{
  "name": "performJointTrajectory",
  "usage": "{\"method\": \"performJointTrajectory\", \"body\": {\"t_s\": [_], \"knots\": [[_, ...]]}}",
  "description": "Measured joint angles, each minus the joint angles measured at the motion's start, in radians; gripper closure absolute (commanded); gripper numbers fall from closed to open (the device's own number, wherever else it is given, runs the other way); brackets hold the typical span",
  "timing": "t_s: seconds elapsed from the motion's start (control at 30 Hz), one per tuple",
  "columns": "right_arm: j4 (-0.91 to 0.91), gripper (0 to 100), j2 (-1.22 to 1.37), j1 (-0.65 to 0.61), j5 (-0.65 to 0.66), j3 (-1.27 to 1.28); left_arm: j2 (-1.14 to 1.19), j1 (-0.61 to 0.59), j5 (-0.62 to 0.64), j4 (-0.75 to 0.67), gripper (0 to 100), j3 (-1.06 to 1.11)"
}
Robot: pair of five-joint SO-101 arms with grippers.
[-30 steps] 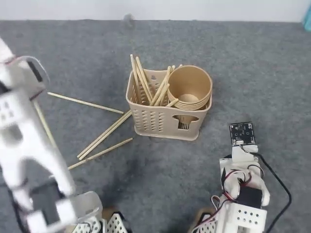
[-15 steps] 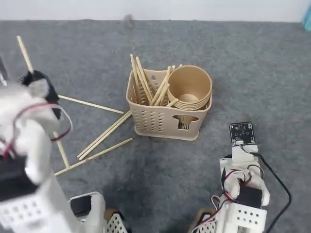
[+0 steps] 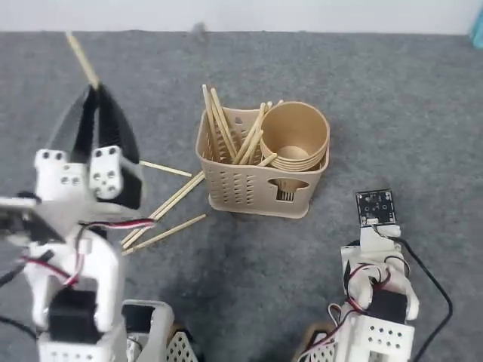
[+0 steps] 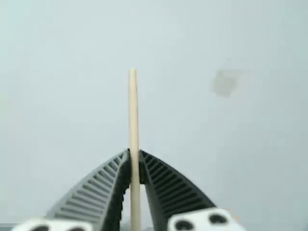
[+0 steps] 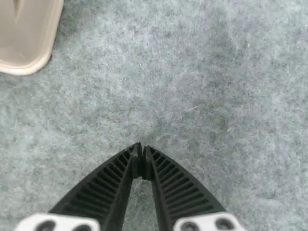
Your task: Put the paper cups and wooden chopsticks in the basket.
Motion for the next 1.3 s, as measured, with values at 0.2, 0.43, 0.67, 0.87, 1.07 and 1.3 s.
{"method": "performJointTrajectory", "body": {"t_s": [0.2,0.43,0.67,0.87,1.07,1.3], "knots": [[0.0,99.2,0.0,0.0,0.0,0.0,-0.003,0.161,0.011,-0.407,99,0.126],[0.0,99.2,0.0,0.0,0.0,0.0,0.058,0.278,0.012,-0.522,99,0.155],[0.0,99.2,0.0,0.0,0.0,0.0,0.29,0.29,0.012,-0.735,99,0.166],[0.0,99.2,0.0,0.0,0.0,0.0,0.431,0.29,0.009,-0.79,99,0.172],[0.0,99.2,0.0,0.0,0.0,0.0,0.445,0.29,0.009,-0.795,90,0.238],[0.0,99.2,0.0,0.0,0.0,0.0,0.445,0.272,0.009,-0.766,87,0.258]]}}
